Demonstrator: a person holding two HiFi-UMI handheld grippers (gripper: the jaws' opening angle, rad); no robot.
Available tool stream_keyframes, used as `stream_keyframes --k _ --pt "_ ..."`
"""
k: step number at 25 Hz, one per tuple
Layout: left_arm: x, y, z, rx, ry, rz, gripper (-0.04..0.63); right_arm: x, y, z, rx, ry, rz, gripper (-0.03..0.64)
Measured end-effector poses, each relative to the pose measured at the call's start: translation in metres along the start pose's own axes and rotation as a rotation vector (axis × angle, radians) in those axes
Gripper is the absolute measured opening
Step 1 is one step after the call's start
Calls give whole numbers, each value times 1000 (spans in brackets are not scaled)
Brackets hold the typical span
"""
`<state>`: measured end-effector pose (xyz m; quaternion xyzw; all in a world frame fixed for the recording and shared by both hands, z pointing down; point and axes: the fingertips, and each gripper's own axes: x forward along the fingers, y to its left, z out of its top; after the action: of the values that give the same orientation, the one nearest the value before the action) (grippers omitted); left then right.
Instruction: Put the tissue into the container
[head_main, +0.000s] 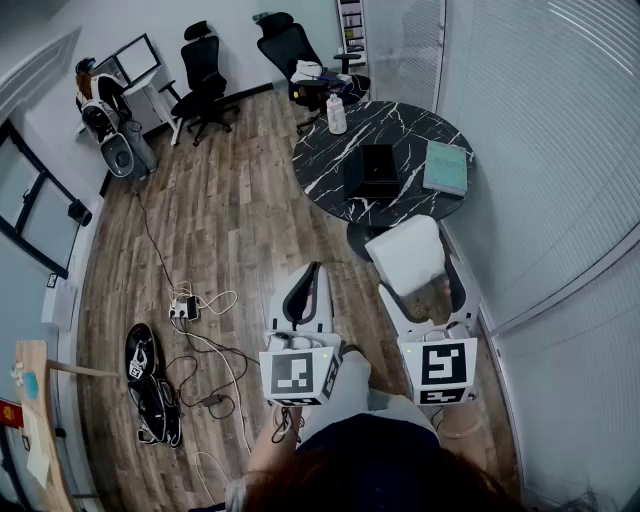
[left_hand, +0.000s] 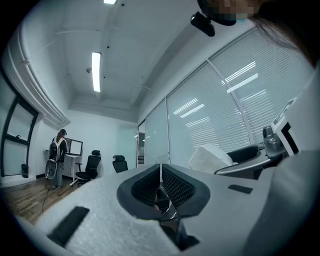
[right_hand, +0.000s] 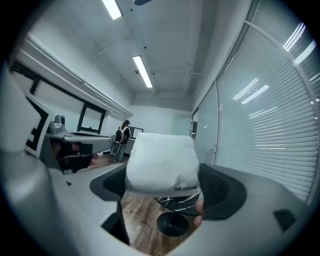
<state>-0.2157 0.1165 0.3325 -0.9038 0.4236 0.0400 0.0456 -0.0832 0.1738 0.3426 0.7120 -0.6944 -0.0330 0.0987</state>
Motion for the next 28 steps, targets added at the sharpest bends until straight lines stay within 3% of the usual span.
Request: stream_keyframes --k 28 --pt "135 16 -13 -36 4 -81 35 119 -50 -5 16 53 -17 422"
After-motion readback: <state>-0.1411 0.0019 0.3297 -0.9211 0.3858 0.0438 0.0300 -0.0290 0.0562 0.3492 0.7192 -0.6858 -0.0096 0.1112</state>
